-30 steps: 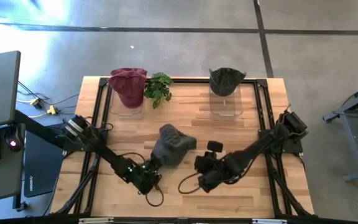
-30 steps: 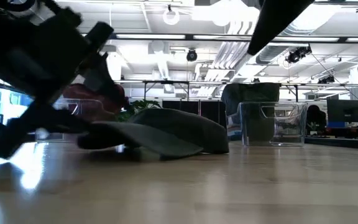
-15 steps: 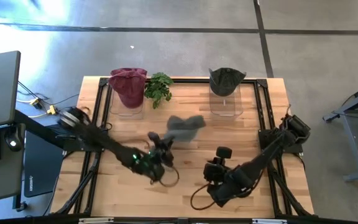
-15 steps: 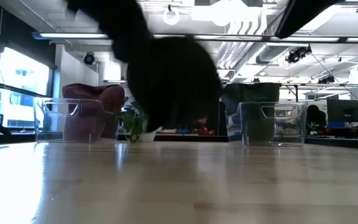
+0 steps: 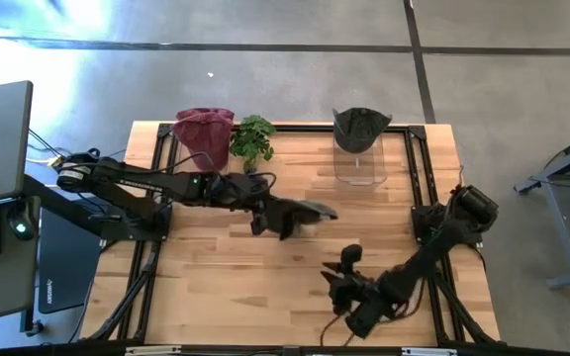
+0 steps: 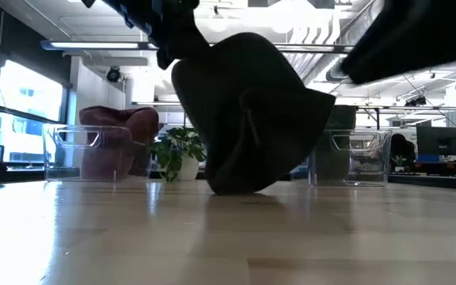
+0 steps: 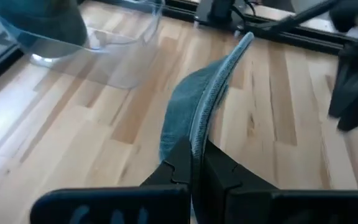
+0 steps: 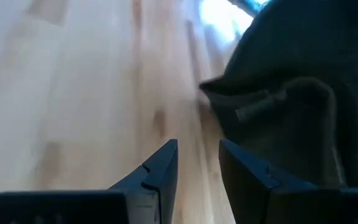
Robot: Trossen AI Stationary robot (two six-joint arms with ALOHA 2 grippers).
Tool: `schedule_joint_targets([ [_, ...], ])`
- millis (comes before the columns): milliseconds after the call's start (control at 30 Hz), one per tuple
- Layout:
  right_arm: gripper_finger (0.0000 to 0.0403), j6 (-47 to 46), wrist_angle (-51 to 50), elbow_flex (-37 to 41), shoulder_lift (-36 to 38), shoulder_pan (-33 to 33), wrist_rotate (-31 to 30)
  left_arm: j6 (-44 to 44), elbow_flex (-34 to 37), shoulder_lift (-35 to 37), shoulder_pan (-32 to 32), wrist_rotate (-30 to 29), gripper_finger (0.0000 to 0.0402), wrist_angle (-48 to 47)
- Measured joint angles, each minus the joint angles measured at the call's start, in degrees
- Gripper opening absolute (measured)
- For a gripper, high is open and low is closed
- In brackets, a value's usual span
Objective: Pick & Place hat
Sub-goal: Put the gray cap into the right transparent bin
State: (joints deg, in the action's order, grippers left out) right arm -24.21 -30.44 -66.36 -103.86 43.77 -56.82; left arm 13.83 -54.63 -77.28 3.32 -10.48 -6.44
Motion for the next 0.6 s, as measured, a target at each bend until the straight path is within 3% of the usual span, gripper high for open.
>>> schedule_joint_targets([
  [100, 0.011, 11.9, 19.6, 4.6, 0.3, -5.3, -1.7, 0.0, 0.0, -0.7, 0.0, 1.2, 0.0001, 3.3],
  [167, 0.0099, 22.9, 31.3, 6.1, 0.4, -9.2, 0.4, 0.2, -0.1, -1.3, 0.1, 2.6, 0.0001, 4.5],
  [233, 0.0078, 31.5, 39.0, 6.5, 0.4, -12.3, 0.8, 0.9, 0.0, -1.3, 0.1, 2.7, 0.0, 3.7],
  [367, 0.0017, 39.4, 41.8, 4.3, 0.5, -16.4, -8.2, 1.5, 0.0, -1.3, 0.1, 2.4, 0.0, 3.3],
  [500, 0.0011, 37.4, 38.9, 4.7, 0.5, -20.0, -2.9, 1.2, 0.0, -1.3, 0.1, 2.2, 0.0, 3.7],
  [600, 0.0005, 31.1, 35.5, 6.6, 0.5, -21.6, -4.0, -0.2, 0.0, -0.9, 0.1, 2.1, 0.0, 4.1],
])
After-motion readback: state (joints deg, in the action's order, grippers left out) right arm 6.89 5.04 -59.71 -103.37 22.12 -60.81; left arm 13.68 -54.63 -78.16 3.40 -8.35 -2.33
